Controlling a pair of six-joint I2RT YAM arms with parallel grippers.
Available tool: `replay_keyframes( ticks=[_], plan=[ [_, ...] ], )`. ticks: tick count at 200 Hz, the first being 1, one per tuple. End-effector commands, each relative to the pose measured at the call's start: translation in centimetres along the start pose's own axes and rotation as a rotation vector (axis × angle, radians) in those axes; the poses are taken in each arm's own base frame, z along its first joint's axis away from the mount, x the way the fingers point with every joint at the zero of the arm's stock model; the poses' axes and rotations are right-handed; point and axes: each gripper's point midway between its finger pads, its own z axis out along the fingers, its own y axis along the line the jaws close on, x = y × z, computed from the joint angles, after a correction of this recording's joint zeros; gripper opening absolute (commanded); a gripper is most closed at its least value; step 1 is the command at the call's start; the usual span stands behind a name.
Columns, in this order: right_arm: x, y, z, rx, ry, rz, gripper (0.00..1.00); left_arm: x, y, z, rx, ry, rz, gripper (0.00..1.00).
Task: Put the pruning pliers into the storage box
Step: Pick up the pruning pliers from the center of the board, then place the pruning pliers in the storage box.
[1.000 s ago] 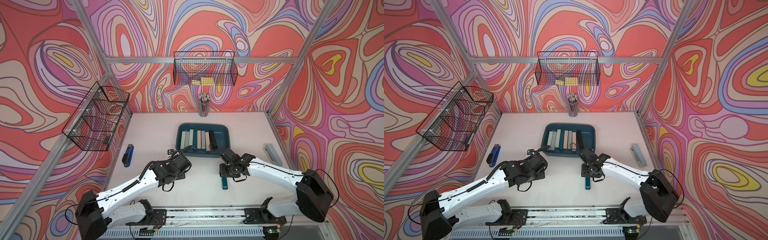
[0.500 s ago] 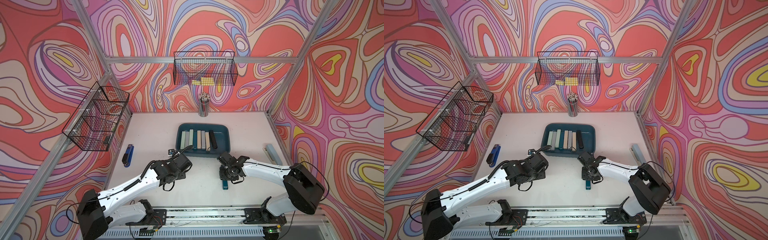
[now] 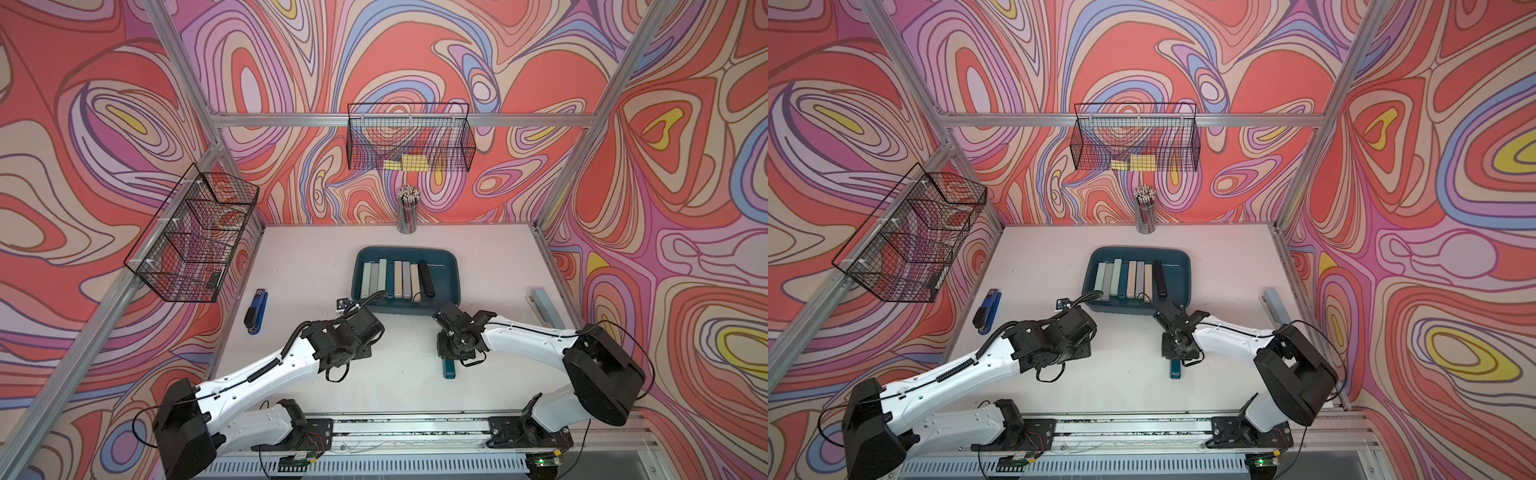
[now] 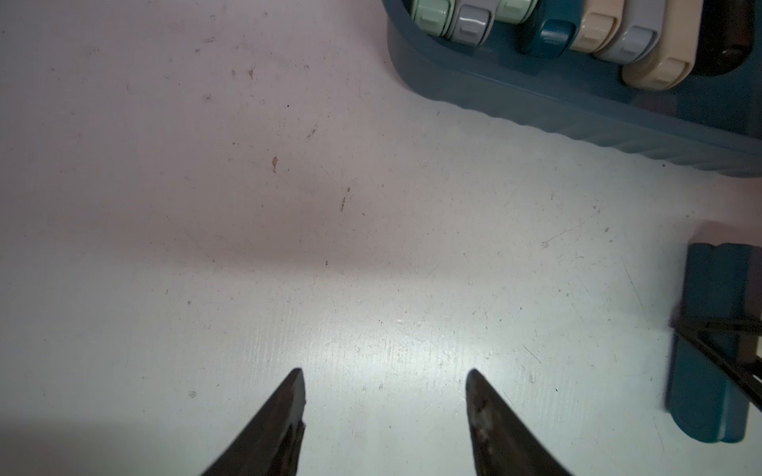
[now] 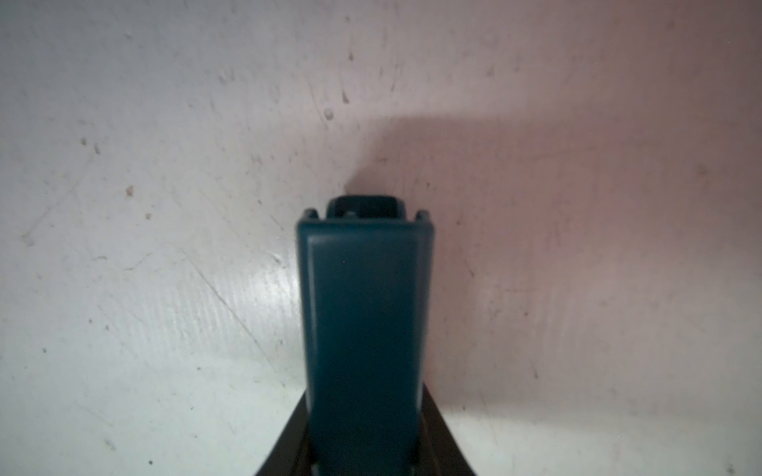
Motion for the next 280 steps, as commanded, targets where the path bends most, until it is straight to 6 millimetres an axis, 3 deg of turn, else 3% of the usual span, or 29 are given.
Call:
replay_keyframes(
  ticks=[1,62,95,127,160,165,207,242,280],
  plan=[
    [-1.1,0.7,-1.8,0.001,-0.035,-0.022,0.22,-0.5,0.3,-0.2,-0.010,-0.021,-0.018,0.63],
    [-4.6,3.1,-7.9,-0.034,-0.131,-0.089,0.21,-0.5,0.5,-0.3,-0.009,-0.025,-0.022,0.63],
    [-9.3,5.4,-12.0,-0.003,-0.255,-0.206,0.21,-0.8,0.6,-0.6,-0.007,-0.034,-0.031,0.63],
    [-14.6,7.5,-13.6,0.032,-0.360,-0.294,0.21,-0.5,0.8,-0.5,-0.004,-0.030,-0.040,0.63],
    [-19.7,7.8,-13.2,0.033,-0.417,-0.288,0.21,-0.5,0.7,-0.6,0.005,-0.031,-0.055,0.63],
    [-20.4,7.7,-12.0,0.046,-0.402,-0.288,0.21,-0.6,0.6,-0.6,0.008,-0.033,-0.054,0.63],
    [-25.6,5.5,-9.5,0.095,-0.408,-0.253,0.21,-0.6,0.4,-0.8,0.019,-0.030,-0.053,0.63],
    [-27.9,3.3,-6.8,0.137,-0.377,-0.232,0.21,-0.5,0.5,-0.9,0.022,-0.025,-0.057,0.63],
    [-28.6,1.5,-3.9,0.155,-0.333,-0.218,0.21,-0.4,0.6,-1.0,0.024,-0.023,-0.065,0.63]
  ],
)
